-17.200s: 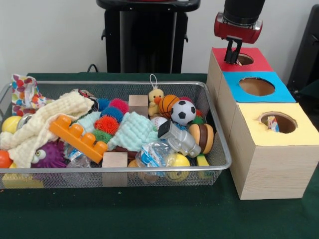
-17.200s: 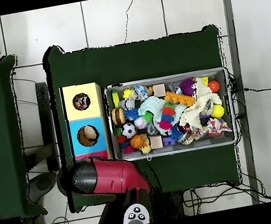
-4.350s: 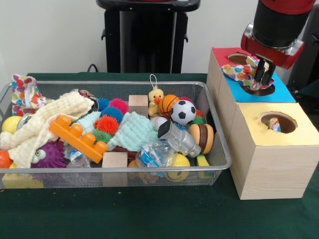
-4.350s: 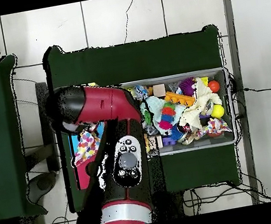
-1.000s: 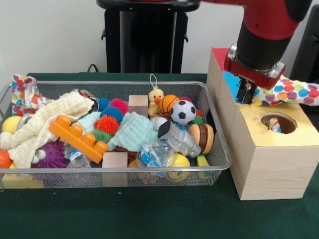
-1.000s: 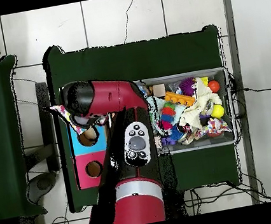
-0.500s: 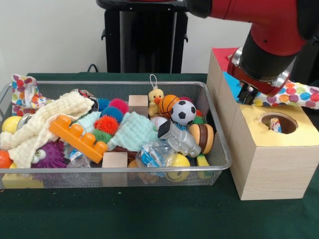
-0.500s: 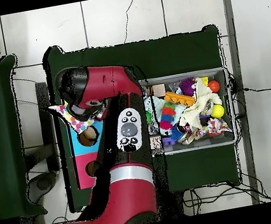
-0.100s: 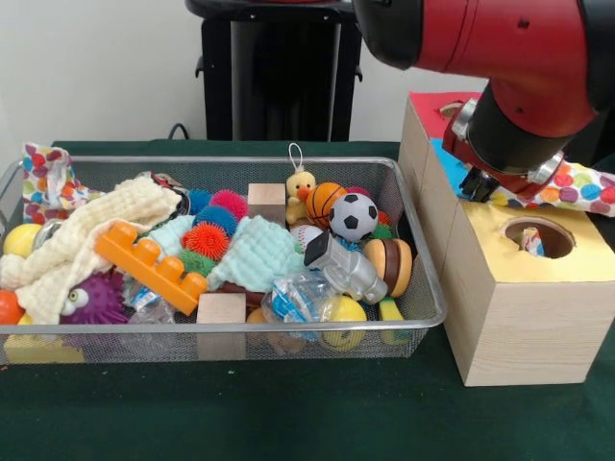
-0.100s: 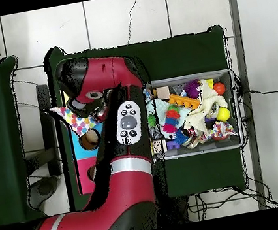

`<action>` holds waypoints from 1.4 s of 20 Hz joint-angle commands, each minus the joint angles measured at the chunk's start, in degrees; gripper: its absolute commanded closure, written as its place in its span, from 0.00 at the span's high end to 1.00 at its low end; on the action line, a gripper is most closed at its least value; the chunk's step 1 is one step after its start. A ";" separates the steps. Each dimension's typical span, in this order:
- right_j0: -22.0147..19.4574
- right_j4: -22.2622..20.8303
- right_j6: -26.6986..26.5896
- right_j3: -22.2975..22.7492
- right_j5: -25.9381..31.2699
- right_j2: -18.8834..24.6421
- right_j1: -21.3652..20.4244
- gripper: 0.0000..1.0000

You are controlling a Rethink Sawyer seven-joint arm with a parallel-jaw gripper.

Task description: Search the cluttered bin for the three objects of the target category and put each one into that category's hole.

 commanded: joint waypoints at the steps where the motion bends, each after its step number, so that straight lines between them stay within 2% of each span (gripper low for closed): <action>1: -0.56 7.17 21.27 -7.94 -11.17 5.86 6.97 0.00; 8: 0.05 9.21 13.49 4.01 -12.47 6.48 -4.05 0.00; 11: 0.95 10.39 12.45 6.41 -11.67 5.87 -8.17 0.00; 14: 2.08 10.70 11.99 6.54 -8.14 5.08 -11.41 0.00; 17: 2.37 10.46 8.63 11.85 -11.57 4.74 -13.95 0.00; 20: 1.88 9.30 5.95 14.50 -15.37 4.66 -13.42 0.00; 24: 1.34 7.61 3.46 19.60 -23.41 5.19 -11.68 0.00; 28: 1.45 5.33 0.66 22.28 -26.92 5.42 -11.76 0.00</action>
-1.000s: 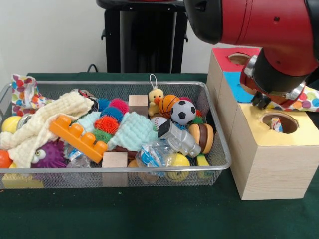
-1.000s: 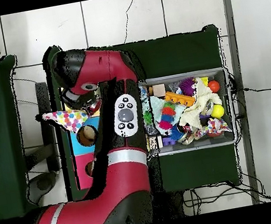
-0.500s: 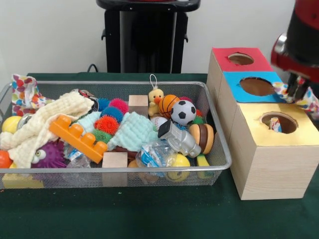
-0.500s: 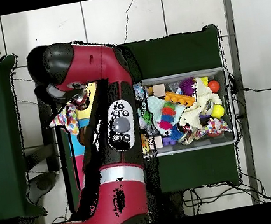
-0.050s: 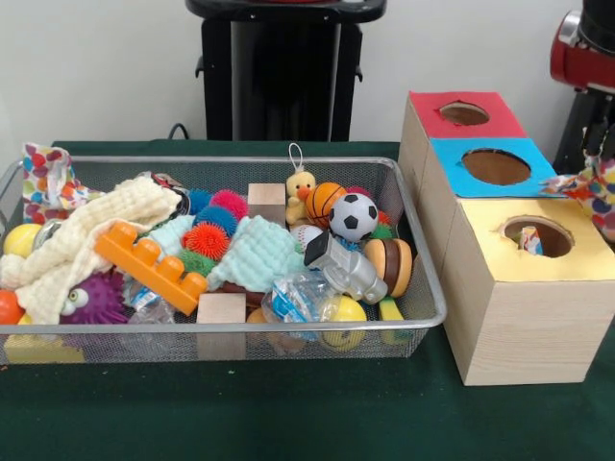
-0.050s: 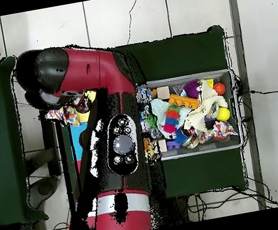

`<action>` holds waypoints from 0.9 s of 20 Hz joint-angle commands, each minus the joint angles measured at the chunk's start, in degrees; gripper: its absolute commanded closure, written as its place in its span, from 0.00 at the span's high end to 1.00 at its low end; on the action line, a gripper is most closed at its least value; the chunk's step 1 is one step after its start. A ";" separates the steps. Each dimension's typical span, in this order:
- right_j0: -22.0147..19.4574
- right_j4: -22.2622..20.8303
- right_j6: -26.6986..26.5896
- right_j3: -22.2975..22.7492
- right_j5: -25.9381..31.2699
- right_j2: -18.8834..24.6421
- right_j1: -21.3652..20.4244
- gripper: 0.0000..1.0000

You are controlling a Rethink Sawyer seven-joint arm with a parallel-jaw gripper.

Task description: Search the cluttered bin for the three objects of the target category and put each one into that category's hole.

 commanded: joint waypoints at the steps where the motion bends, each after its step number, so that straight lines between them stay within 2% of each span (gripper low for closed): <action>1: -1.01 -3.74 0.21 14.51 -9.60 4.86 1.22 0.00; 9: -1.63 -5.49 -2.54 17.05 -12.14 5.98 -0.07 0.00; 18: -2.18 -7.82 -4.38 22.74 -15.61 8.57 -1.38 0.00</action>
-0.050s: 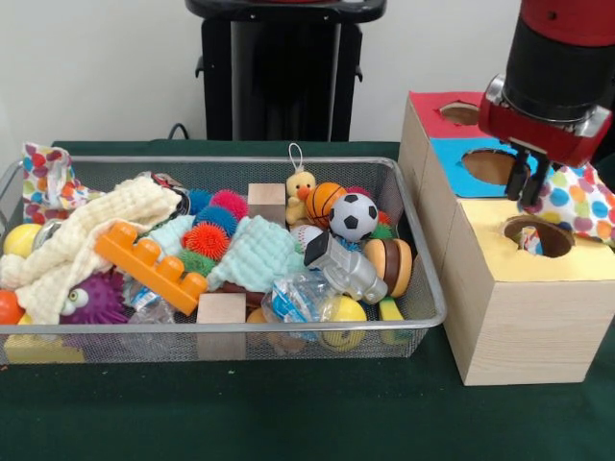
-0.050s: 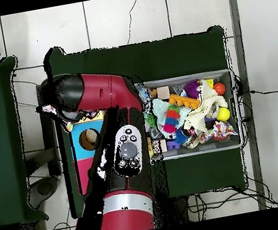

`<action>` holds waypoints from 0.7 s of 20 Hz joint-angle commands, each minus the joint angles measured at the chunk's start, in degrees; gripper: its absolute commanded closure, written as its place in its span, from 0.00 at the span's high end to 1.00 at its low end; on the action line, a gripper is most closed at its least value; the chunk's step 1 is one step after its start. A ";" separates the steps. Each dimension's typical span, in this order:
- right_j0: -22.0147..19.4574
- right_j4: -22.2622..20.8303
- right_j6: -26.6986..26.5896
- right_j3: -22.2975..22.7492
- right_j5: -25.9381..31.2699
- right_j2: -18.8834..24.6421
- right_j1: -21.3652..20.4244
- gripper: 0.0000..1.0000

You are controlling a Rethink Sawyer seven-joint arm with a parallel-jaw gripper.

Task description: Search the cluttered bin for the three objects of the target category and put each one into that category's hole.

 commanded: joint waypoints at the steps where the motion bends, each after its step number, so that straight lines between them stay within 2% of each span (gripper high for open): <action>1: -2.18 -3.01 -4.52 11.43 -4.96 7.69 -0.68 0.00; 4: -1.73 -4.03 -2.57 10.59 -6.25 7.81 1.61 0.00; 14: 0.11 -6.90 5.86 -1.79 -5.78 3.96 11.19 0.00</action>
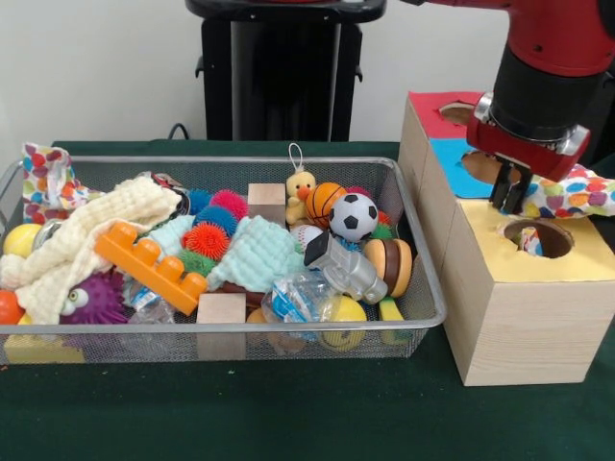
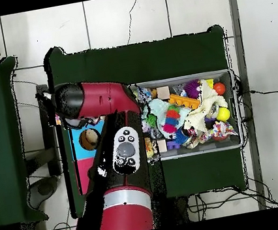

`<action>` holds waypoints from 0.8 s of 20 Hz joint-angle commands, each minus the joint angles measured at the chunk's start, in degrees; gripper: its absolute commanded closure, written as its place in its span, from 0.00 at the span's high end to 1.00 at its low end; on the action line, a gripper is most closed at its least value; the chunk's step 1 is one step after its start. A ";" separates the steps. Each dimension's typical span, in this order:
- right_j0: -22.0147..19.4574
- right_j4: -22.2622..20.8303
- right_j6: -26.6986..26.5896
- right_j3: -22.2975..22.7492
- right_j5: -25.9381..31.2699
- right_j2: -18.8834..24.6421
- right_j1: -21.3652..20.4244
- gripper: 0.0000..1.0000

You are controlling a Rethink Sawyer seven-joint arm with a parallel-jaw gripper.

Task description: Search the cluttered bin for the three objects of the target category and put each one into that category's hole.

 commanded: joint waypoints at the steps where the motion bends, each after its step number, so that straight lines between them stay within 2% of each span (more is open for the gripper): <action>1: 0.09 -4.12 6.85 -4.39 -3.99 2.23 11.26 0.00; 9: 0.16 -1.52 12.97 -14.49 0.67 -0.40 17.08 0.00; 13: 0.20 -1.06 13.58 -15.60 0.04 -1.00 18.18 0.00; 16: 0.00 -0.59 13.21 -14.61 -1.40 -0.35 18.39 0.00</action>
